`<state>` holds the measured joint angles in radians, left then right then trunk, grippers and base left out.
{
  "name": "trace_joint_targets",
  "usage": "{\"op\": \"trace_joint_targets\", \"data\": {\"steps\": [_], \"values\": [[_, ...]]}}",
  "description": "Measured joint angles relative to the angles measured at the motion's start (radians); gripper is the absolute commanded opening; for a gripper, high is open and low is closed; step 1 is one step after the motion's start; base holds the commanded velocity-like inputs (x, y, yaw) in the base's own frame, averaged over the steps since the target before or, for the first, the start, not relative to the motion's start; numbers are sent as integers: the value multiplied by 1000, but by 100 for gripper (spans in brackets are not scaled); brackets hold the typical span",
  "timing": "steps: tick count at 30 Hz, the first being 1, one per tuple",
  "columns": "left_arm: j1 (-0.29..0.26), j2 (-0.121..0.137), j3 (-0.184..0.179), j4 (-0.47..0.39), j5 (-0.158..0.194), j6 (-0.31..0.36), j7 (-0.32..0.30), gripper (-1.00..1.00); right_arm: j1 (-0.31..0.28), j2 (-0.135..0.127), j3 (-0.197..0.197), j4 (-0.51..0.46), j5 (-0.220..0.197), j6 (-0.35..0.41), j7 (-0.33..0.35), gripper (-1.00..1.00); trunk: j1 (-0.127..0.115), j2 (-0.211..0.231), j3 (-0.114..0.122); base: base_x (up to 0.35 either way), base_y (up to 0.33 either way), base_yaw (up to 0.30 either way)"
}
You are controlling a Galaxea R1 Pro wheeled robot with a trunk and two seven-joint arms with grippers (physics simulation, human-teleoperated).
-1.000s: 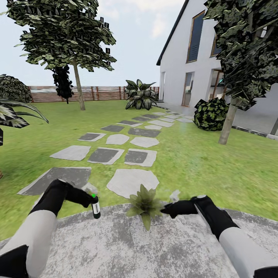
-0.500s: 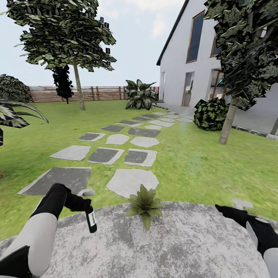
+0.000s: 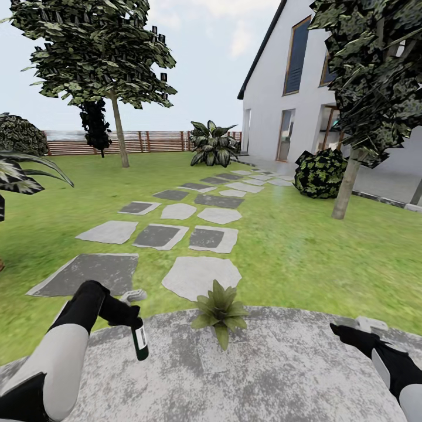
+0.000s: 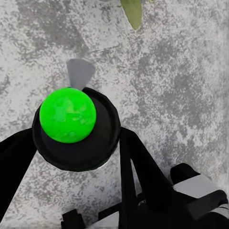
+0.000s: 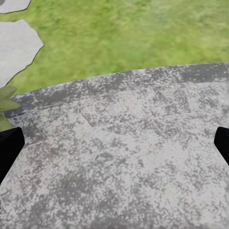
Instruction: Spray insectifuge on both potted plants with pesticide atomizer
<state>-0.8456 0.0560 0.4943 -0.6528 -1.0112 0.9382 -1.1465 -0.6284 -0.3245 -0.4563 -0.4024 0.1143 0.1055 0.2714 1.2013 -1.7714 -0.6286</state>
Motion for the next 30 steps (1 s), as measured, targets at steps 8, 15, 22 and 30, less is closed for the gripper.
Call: {"op": "trace_joint_targets", "data": {"steps": [8,15,22,30], "values": [[-1,-1,-392,132,5,4,-4,-100,0,0,-1,5,-3,5,0,100,0,0,0,70,13,0],[-2,-1,-422,137,10,27,-6,-100,0,0,-3,34,-5,7,1,100,0,0,0,311,94,-70],[-1,-1,-421,139,15,41,-8,-100,1,0,-3,36,-5,7,1,100,0,0,0,332,102,-267],[-1,-3,-418,142,22,41,-9,-100,0,0,-3,38,-5,10,-2,100,0,0,-1,332,73,-207]]}}
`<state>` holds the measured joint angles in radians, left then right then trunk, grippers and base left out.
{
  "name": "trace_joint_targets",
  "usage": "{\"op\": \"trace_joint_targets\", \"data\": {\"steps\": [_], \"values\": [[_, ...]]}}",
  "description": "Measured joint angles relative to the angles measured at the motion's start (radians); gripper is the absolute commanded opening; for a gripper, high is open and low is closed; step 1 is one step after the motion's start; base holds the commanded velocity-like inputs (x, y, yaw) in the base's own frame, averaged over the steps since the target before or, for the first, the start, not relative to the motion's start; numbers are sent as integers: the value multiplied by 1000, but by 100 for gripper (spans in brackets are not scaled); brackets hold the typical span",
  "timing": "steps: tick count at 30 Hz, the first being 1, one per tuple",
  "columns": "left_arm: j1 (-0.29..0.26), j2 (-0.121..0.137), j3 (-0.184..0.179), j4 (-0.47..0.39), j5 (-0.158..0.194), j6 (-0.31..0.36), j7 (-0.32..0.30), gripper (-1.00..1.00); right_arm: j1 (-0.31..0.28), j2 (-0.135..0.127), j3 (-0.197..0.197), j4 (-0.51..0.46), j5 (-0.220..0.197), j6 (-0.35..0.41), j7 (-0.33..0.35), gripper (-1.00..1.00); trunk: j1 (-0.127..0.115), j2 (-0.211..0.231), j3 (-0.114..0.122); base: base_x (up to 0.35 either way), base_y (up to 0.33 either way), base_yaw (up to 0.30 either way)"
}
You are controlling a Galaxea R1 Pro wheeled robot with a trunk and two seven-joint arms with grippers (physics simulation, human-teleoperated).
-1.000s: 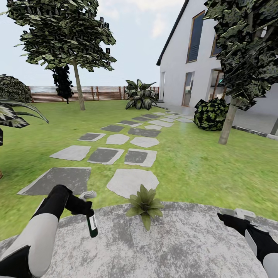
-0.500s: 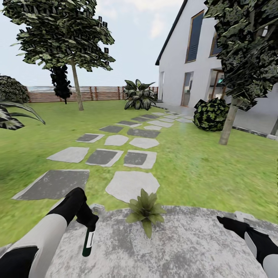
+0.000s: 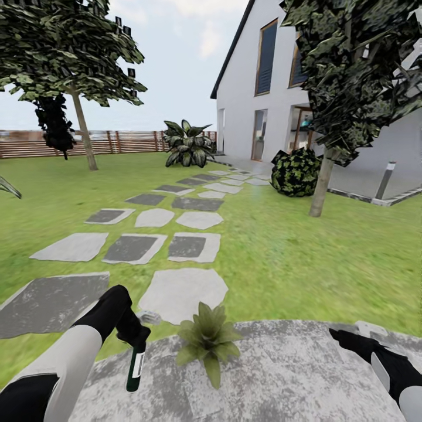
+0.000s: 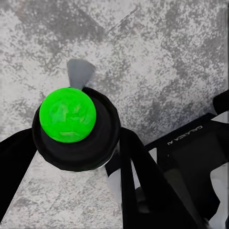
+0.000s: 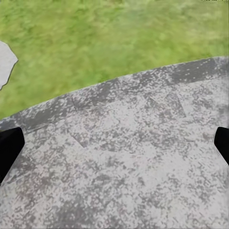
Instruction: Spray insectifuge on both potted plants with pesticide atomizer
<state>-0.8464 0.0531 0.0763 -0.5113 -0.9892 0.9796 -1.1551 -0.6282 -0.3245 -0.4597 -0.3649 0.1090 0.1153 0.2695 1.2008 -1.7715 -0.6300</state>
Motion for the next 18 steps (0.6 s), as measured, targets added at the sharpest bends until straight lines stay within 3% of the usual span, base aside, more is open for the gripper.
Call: {"op": "trace_joint_targets", "data": {"steps": [4,11,18], "values": [[0,0,1,3,26,0,0,-100,0,0,-1,0,0,1,1,100,0,0,-1,320,6,-12],[0,0,1,10,28,-1,0,-100,0,0,-1,0,0,1,2,100,0,0,-12,266,0,-1],[0,-1,-1,44,28,-1,-1,-100,0,0,-1,0,-1,1,1,100,1,0,-23,78,0,0]]}}
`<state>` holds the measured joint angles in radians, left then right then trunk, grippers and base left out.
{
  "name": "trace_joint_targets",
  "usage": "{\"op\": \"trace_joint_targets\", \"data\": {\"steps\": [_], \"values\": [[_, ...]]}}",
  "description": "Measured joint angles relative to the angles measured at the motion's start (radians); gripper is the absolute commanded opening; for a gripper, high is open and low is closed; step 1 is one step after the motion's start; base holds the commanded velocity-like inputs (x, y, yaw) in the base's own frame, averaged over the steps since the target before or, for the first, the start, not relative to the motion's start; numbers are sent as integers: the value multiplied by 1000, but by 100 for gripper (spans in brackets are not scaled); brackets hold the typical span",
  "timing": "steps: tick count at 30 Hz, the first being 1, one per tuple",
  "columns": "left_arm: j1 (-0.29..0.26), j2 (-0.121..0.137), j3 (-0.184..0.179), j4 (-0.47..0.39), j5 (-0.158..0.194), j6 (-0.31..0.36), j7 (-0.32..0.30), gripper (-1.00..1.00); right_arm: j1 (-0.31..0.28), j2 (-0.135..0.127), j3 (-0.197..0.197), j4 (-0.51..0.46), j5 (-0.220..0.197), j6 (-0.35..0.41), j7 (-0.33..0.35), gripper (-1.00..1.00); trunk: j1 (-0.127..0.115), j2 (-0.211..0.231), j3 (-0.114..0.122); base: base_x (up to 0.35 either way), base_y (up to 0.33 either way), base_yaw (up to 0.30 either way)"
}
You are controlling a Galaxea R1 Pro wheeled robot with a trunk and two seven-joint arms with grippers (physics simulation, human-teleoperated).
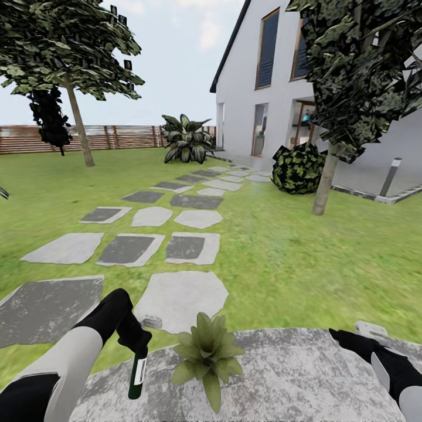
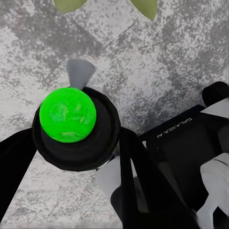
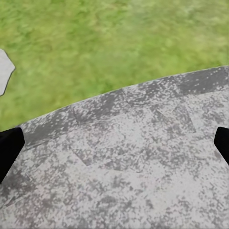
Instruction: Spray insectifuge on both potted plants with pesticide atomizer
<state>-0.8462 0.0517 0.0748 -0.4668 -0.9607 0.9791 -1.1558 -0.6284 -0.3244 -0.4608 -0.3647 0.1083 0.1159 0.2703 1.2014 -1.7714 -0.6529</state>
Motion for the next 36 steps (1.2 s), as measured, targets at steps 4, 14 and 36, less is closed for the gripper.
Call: {"op": "trace_joint_targets", "data": {"steps": [4,14,36], "values": [[0,-4,0,1,-1,1,-1,-100,0,0,0,0,1,0,0,100,0,0,-6,3,0,0],[0,-48,-5,3,-4,2,-1,-100,0,0,0,1,-1,0,-5,100,0,0,-18,82,0,0],[0,-65,-24,155,-137,-10,7,-100,0,0,-1,47,-1,0,1,100,0,0,-44,197,24,-91]]}}
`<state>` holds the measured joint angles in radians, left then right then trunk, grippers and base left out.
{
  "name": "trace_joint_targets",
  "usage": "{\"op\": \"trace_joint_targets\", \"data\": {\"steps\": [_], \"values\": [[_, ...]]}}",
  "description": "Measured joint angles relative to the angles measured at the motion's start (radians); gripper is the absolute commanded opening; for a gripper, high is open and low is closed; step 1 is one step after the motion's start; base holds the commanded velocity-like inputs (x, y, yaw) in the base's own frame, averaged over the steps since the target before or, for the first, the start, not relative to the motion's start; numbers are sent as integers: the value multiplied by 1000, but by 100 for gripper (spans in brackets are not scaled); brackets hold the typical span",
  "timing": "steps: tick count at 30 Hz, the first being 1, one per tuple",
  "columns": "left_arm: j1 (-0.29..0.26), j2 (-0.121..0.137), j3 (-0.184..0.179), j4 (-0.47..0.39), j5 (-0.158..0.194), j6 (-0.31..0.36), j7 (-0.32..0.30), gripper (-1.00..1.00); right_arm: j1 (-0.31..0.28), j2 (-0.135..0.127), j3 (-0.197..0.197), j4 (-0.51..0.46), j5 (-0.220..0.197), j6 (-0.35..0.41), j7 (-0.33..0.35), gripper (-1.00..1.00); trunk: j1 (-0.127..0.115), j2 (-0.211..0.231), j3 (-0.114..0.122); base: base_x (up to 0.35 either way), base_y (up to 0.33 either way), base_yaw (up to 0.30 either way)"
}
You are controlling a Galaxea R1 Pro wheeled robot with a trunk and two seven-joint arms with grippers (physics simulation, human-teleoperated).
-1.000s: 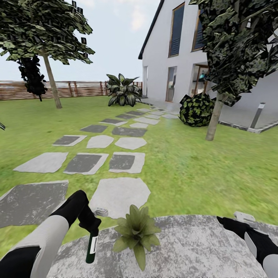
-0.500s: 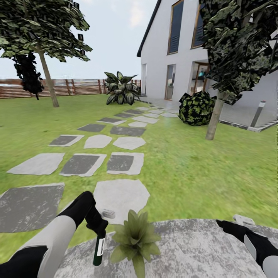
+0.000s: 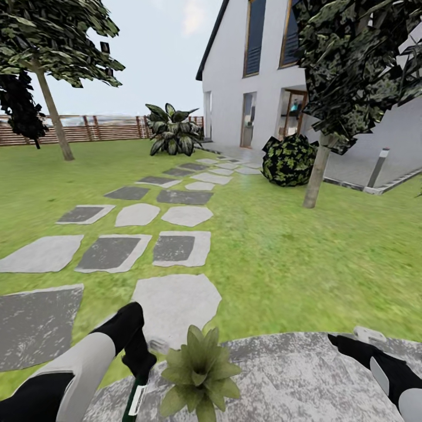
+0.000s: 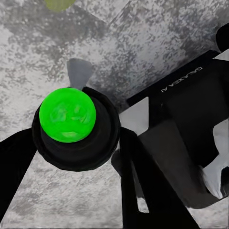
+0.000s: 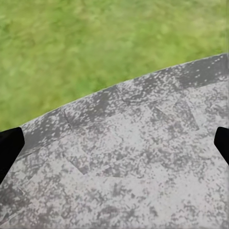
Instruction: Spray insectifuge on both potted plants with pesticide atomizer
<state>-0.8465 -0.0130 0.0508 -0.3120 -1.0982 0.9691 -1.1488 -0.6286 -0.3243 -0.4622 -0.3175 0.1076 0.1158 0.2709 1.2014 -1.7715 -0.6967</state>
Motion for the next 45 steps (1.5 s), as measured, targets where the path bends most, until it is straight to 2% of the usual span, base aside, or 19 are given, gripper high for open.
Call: {"op": "trace_joint_targets", "data": {"steps": [1,3,7,18,26,32,45], "values": [[0,0,-2,1,-39,-2,0,-100,0,0,0,0,0,0,1,100,0,0,0,2,0,-5],[0,0,-1,2,-78,-6,1,-100,0,0,2,0,2,0,0,100,0,0,0,1,0,-2],[0,-1,-1,1,-89,-6,1,-100,0,0,2,0,2,0,1,100,0,0,-1,0,0,0],[0,0,-1,-3,-92,-7,4,-100,0,0,0,0,0,0,0,100,0,0,-15,0,0,-4],[0,-3,-1,-33,-91,-7,4,-100,0,0,-1,-1,0,0,0,100,0,0,-16,0,0,0],[0,-3,-2,-69,-91,-7,3,-100,0,0,-42,-1,0,0,0,100,0,0,-17,0,0,-1],[0,-3,-2,-72,-91,-7,3,-100,0,0,-51,0,0,0,-1,100,50,-91,-64,0,0,-50]]}}
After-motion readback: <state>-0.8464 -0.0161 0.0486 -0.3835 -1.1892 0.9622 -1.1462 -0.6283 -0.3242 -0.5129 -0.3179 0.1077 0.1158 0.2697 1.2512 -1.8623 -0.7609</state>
